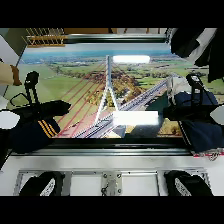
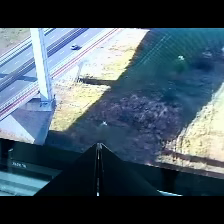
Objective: Fold the clothes and pants, and hang the long-sleeved shirts on hangers.
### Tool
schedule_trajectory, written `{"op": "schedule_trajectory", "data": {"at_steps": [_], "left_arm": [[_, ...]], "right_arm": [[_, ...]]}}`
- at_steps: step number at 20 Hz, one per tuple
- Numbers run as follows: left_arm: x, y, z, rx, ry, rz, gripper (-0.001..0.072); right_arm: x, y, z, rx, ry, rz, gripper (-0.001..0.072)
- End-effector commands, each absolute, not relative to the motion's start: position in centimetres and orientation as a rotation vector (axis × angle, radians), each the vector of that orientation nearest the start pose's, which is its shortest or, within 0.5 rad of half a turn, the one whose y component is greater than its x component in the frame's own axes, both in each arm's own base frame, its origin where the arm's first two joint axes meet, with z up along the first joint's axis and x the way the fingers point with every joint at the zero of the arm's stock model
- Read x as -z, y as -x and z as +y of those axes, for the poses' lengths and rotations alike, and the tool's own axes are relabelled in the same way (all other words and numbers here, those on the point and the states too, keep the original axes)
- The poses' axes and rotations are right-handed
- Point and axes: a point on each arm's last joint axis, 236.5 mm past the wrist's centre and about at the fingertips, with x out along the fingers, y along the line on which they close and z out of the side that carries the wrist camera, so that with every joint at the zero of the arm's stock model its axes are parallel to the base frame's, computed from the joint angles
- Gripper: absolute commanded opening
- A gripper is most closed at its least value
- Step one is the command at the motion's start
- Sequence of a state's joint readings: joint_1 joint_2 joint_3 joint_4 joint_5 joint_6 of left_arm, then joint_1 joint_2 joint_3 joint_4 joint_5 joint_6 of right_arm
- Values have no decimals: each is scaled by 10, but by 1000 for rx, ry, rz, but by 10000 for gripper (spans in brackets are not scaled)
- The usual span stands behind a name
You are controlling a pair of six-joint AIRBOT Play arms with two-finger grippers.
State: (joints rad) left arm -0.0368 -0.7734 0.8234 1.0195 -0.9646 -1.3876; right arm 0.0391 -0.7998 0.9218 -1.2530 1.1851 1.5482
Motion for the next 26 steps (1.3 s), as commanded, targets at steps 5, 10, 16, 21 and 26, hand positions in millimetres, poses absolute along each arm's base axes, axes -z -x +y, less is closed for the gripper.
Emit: {"op": "schedule_trajectory", "data": {"at_steps": [5, 10, 16, 21, 26], "left_arm": [[-104, -321, -114, 390, 313, 862, 7], [-116, -343, -107, 350, 330, 765, 7], [-109, -351, -46, 176, 213, 792, 711], [-43, -325, 116, -300, 104, 1056, 710], [56, -282, 183, -509, 297, 1248, 709]], "right_arm": [[-90, -298, 80, -250, -224, 1057, 27], [-90, -298, 80, -250, -223, 1057, 27], [-90, -298, 80, -250, -224, 1057, 27], [-90, -298, 80, -250, -224, 1057, 27], [-90, -298, 80, -250, -224, 1057, 27]]}}
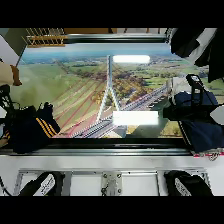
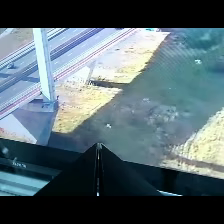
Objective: Fold the clothes and pants, and hang the long-sleeved shirts on hangers.
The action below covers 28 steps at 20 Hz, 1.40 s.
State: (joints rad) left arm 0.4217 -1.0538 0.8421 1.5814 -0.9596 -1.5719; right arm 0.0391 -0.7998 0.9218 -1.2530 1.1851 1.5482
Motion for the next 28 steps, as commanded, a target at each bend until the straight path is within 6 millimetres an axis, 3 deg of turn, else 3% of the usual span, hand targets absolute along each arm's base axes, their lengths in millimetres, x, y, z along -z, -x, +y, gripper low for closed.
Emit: {"op": "schedule_trajectory", "data": {"at_steps": [1, 6, 7, 9, 10, 11, 13, 15, 18, 20, 23, 25, 26, 28], "left_arm": [[70, -280, 186, -522, 321, 1268, 710], [112, -282, 176, -487, 330, 1366, 710], [116, -283, 172, -477, 326, 1378, 679], [115, -288, 163, -455, 310, 1381, 170], [109, -293, 158, -441, 291, 1362, 6], [98, -302, 153, -425, 274, 1322, 6], [57, -332, 127, -358, 273, 1187, 7], [-4, -367, 79, -235, 283, 1029, 6], [-120, -398, -35, 64, 283, 767, 6], [-188, -391, -111, 268, 250, 615, 6], [-273, -355, -211, 549, 222, 414, 6], [-304, -334, -257, 677, 233, 337, 6], [-310, -326, -278, 730, 232, 327, 6], [-305, -322, -308, 780, 236, 360, 6]], "right_arm": [[-90, -298, 80, -250, -224, 1057, 27], [-90, -298, 80, -250, -224, 1057, 27], [-90, -298, 80, -250, -224, 1057, 27], [-90, -298, 80, -250, -224, 1057, 27], [-90, -298, 80, -250, -224, 1057, 27], [-90, -298, 80, -250, -224, 1057, 27], [-90, -298, 80, -250, -224, 1057, 27], [-90, -298, 80, -250, -224, 1057, 27], [-90, -298, 80, -250, -224, 1057, 27], [-91, -299, 80, -249, -225, 1049, 27], [-94, -302, 86, -263, -250, 1031, 27], [-99, -302, 96, -296, -295, 1028, 27], [-101, -301, 102, -313, -318, 1026, 27], [-105, -300, 110, -341, -354, 1025, 27]]}}
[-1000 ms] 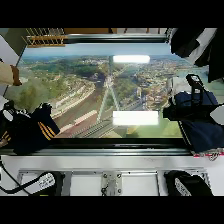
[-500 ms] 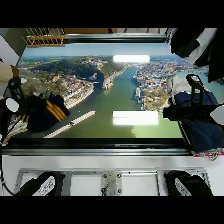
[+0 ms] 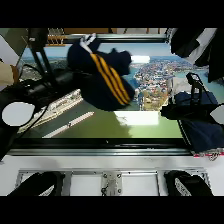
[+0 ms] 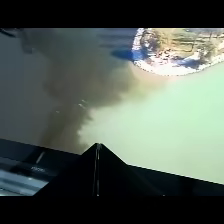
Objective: Fold the clothes and pants, and hang the long-sleeved shirts on hangers.
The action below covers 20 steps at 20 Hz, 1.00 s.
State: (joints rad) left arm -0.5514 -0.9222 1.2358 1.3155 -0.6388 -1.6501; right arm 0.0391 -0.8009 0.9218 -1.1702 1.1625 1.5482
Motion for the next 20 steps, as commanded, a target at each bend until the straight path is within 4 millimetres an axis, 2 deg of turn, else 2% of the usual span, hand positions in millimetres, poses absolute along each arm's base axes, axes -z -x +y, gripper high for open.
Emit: {"op": "schedule_trajectory", "data": {"at_steps": [1, 2, 4, 6, 8, 9, 10, 11, 13, 15, 16, 17, 18, 19, 20], "left_arm": [[-294, -326, -317, 777, 267, 401, 7], [-278, -333, -323, 760, 302, 455, 6], [-229, -350, -326, 695, 357, 579, 6], [-162, -364, -321, 595, 411, 730, 7], [-91, -373, -303, 493, 403, 860, 7], [-64, -379, -289, 434, 435, 924, 154], [-50, -385, -275, 384, 493, 970, 509], [-44, -393, -259, 335, 565, 1003, 673], [-48, -407, -230, 275, 653, 1006, 671], [-55, -418, -200, 240, 648, 973, 671], [-56, -423, -184, 218, 646, 961, 671], [-55, -427, -169, 190, 657, 959, 671], [-51, -432, -153, 154, 674, 962, 671], [-44, -437, -137, 115, 692, 967, 671], [-34, -443, -119, 70, 720, 975, 671]], "right_arm": [[-103, -296, 112, -349, -356, 1044, 27], [-102, -294, 112, -351, -355, 1054, 27], [-100, -295, 108, -336, -336, 1054, 27], [-94, -297, 93, -287, -275, 1052, 26], [-88, -299, 76, -236, -207, 1056, 26], [-87, -299, 72, -224, -192, 1058, 27], [-86, -299, 71, -220, -187, 1060, 26], [-85, -300, 71, -219, -187, 1062, 27], [-82, -300, 71, -219, -188, 1072, 28], [-77, -301, 72, -221, -192, 1091, 36], [-75, -301, 73, -222, -197, 1101, 161], [-71, -302, 74, -224, -202, 1115, 500], [-66, -304, 75, -226, -209, 1131, 685], [-61, -305, 76, -226, -213, 1148, 661], [-54, -306, 78, -228, -222, 1170, 607]]}}
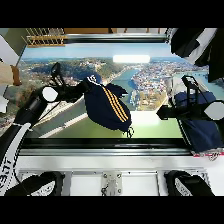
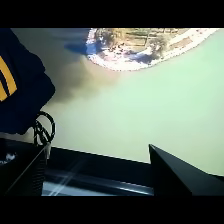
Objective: Fold the clothes and pants, and hang the long-sleeved shirts on hangers.
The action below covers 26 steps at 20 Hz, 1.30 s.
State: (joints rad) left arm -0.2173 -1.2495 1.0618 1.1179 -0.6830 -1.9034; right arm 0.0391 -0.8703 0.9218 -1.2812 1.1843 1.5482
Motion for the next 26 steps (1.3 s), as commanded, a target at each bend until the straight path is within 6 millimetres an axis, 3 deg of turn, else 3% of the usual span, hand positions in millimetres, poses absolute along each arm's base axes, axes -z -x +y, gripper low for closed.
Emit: {"op": "schedule_trajectory", "data": {"at_steps": [1, 4, 9, 13, 16, 20, 21, 23, 24, 26], "left_arm": [[-24, -448, -106, 36, 744, 986, 670], [6, -466, -84, 37, 791, 1046, 671], [48, -511, -80, 68, 797, 1150, 670], [77, -544, -99, 123, 776, 1219, 670], [96, -553, -122, 172, 749, 1276, 671], [102, -565, -148, 233, 712, 1295, 670], [100, -570, -153, 235, 713, 1284, 629], [97, -578, -154, 233, 716, 1254, 89], [95, -579, -154, 233, 720, 1249, 6], [96, -575, -154, 237, 717, 1266, 6]], "right_arm": [[-48, -307, 79, -231, -233, 1193, 581], [-30, -310, 90, -252, -288, 1254, 582], [-9, -320, 103, -271, -359, 1304, 581], [4, -320, 105, -267, -372, 1346, 581], [9, -320, 105, -265, -378, 1361, 581], [15, -320, 106, -262, -380, 1380, 582], [18, -319, 106, -261, -382, 1389, 582], [26, -321, 108, -263, -398, 1405, 584], [29, -326, 114, -292, -406, 1396, 587], [34, -339, 134, -376, -447, 1359, 588]]}}
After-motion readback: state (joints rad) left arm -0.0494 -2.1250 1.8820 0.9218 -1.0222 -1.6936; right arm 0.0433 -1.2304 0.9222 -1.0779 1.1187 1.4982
